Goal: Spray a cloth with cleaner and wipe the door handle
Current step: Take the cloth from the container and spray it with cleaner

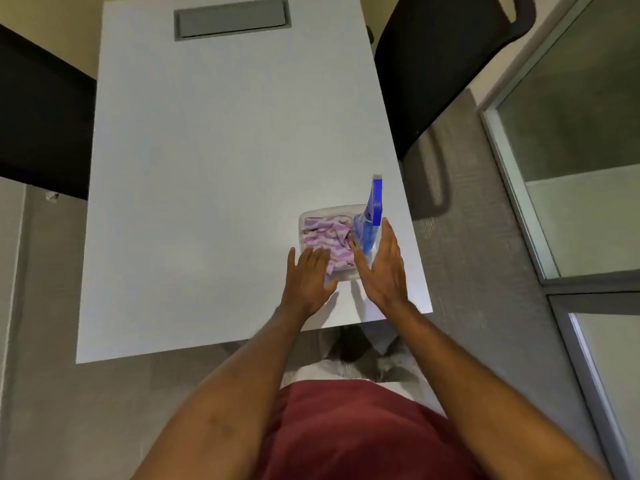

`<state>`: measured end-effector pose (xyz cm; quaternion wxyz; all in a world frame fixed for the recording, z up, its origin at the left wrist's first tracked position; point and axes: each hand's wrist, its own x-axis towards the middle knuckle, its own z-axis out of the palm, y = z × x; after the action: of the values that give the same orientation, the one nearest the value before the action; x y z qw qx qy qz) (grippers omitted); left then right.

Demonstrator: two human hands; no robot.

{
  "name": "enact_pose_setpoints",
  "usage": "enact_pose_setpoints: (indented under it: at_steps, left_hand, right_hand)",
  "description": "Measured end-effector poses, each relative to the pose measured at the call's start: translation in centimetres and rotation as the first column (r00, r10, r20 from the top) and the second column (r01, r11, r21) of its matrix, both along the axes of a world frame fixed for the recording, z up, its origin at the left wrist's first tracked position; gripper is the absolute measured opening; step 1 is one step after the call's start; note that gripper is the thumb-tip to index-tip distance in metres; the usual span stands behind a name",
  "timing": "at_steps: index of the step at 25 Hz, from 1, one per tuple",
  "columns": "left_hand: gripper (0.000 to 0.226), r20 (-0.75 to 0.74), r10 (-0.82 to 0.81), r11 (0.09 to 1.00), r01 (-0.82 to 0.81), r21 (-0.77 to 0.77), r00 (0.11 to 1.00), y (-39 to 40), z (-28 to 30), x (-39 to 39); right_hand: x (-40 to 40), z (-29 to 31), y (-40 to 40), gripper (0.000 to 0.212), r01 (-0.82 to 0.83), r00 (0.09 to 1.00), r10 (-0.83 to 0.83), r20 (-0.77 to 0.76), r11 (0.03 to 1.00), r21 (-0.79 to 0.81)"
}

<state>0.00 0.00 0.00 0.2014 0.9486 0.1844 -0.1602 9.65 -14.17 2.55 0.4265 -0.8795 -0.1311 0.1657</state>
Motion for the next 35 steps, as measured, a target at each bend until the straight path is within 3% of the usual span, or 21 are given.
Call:
enact_pose_setpoints:
  at_steps: [4, 11, 22, 26, 31, 33, 35]
  left_hand:
    - [0.052, -0.011, -0.058, 0.998, 0.059, 0.028, 0.998, 1.4, -0.5, 0.7]
    - [0.03, 0.162, -0.032, 0.98, 0.063, -0.19, 0.986, 3.3, 0.3, 2.3]
    - [0.027, -0.142, -0.024, 0.919, -0.034, -0.392, 0.99, 4.6, 0.5, 4.3]
    - [0.019, -0.225, -0.126, 0.961, 0.062, -0.27, 0.966, 5.0, 0.4, 5.2]
    - [0.02, -0.218, -0.154, 0.984, 0.17, 0.058, 0.964, 3.9, 1.0, 5.8]
    - [0.019, -0.22, -0.157, 0.987, 0.161, 0.003, 0.963, 4.4, 1.4, 6.1]
    - [0.026, -0.221, -0.112, 0.984, 0.077, -0.16, 0.969, 5.5, 2.4, 6.1]
  right_hand:
    - [1.5, 0.7, 1.7, 0.072, 0.074, 0.99, -0.049, -0.133, 0.978, 0.195]
    - [3.8, 1.1, 2.1, 0.052, 0.123, 0.99, -0.111, -0.086, 0.98, 0.158]
    - [5.1, 2.3, 2.1, 0.054, 0.048, 0.995, -0.03, -0.092, 0.978, 0.201]
    - [5.4, 2.6, 1.8, 0.064, 0.038, 0.998, -0.025, -0.066, 0.975, 0.217]
    - [5.6, 2.7, 1.7, 0.069, -0.025, 0.997, 0.04, -0.07, 0.978, 0.209]
    - [5.7, 2.7, 1.5, 0.069, -0.04, 0.996, 0.056, -0.07, 0.976, 0.213]
    - [5.8, 2.8, 1.5, 0.067, -0.053, 0.994, 0.073, -0.084, 0.974, 0.219]
